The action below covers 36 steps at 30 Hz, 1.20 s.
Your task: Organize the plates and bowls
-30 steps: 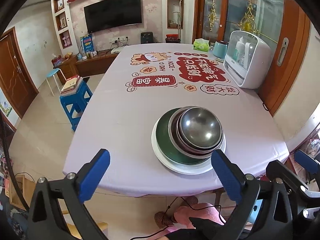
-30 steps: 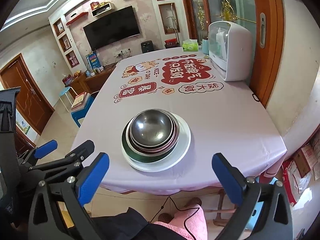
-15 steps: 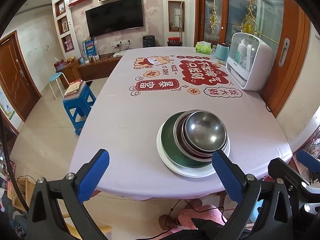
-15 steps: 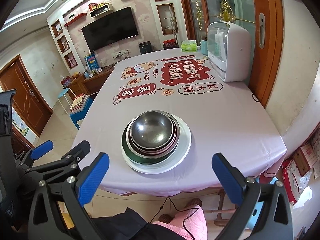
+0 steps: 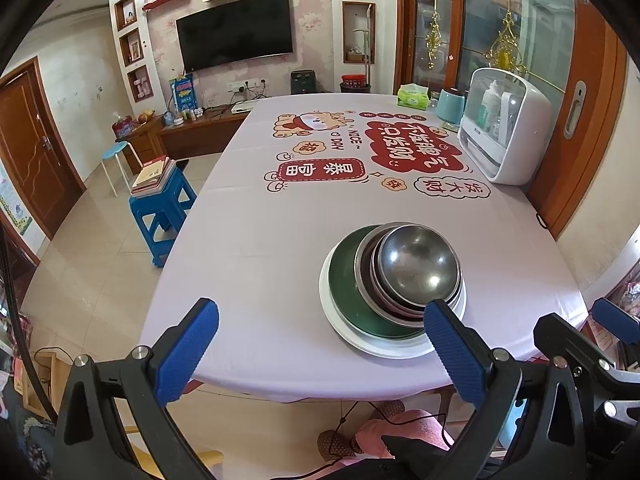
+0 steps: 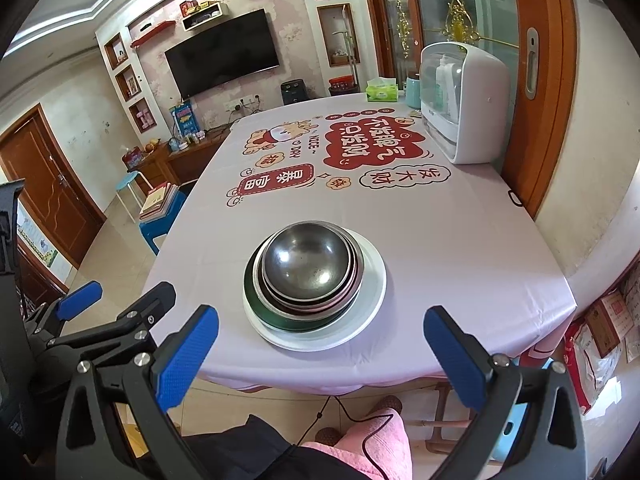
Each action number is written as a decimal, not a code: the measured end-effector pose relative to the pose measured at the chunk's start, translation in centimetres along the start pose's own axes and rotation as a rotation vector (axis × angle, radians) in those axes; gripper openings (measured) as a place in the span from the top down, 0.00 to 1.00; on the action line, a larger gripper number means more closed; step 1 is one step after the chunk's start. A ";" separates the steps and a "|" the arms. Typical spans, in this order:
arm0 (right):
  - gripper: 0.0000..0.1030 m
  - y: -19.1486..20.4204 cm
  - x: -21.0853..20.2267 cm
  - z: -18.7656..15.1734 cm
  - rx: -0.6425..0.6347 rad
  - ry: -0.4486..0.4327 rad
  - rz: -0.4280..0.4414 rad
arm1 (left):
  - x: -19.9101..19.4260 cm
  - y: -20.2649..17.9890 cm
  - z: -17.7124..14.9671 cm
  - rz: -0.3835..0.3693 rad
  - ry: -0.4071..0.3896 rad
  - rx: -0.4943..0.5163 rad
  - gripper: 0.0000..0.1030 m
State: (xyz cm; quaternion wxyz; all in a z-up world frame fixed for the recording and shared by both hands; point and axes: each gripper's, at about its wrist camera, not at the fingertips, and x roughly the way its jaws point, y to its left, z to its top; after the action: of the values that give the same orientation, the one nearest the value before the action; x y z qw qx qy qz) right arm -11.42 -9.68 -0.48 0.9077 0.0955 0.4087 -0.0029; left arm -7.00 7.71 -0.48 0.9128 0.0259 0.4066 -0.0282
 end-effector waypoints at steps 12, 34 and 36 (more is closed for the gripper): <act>0.00 0.2 0.3 0.2 0.009 0.001 -0.005 | 0.3 -0.6 0.3 0.004 0.005 -0.004 0.01; 0.00 -0.8 0.4 0.5 0.025 0.002 -0.010 | 0.7 -1.5 0.8 -0.003 0.003 0.009 0.01; 0.00 -0.8 0.4 0.5 0.024 0.003 -0.009 | 0.7 -1.6 0.9 -0.003 0.003 0.009 0.01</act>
State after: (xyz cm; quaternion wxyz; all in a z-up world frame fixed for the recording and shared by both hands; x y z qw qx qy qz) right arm -10.81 -10.52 -0.56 0.9058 0.1046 0.4105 -0.0118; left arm -5.99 6.08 -0.49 0.9120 0.0297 0.4079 -0.0314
